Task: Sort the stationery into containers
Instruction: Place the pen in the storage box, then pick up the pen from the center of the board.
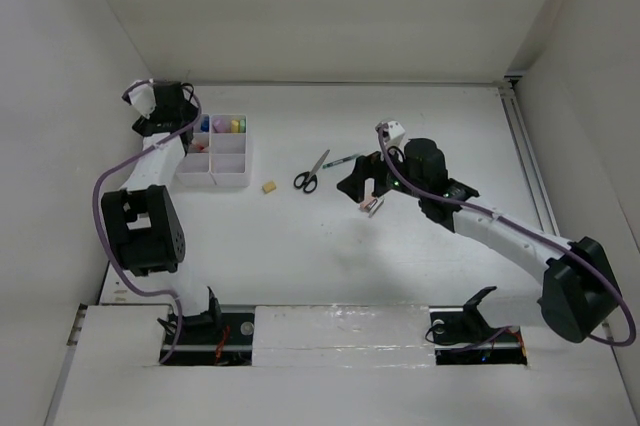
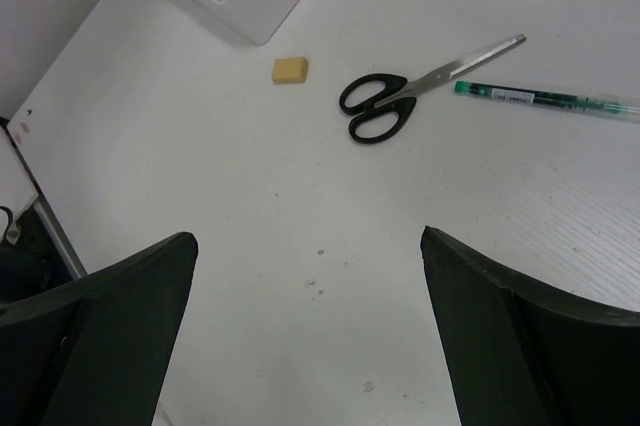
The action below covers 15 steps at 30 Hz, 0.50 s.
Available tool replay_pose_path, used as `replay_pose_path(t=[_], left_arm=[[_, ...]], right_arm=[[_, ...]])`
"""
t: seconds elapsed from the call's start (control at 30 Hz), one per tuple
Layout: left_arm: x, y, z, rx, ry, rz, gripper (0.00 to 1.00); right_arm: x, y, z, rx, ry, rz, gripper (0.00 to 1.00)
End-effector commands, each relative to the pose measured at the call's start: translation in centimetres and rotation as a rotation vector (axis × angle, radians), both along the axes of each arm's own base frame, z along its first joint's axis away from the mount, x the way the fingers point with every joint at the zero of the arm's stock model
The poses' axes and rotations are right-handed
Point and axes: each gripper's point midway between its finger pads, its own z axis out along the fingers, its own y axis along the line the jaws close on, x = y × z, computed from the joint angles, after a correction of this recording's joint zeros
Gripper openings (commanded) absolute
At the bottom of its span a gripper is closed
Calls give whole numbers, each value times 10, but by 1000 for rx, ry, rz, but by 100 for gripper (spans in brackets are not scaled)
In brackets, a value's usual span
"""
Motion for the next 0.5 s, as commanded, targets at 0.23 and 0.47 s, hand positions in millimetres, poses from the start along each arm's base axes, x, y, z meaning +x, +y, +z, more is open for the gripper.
replay_pose_path(t=[0.23,0.47], left_arm=[[-27,-26,134,17,-245,-110,100],[-45,-44,181,2,-292,-204,100]], right_arm=[[51,-4,-6,-95,62,-264,100],[93,-21,-45,-146,259,-642,100]])
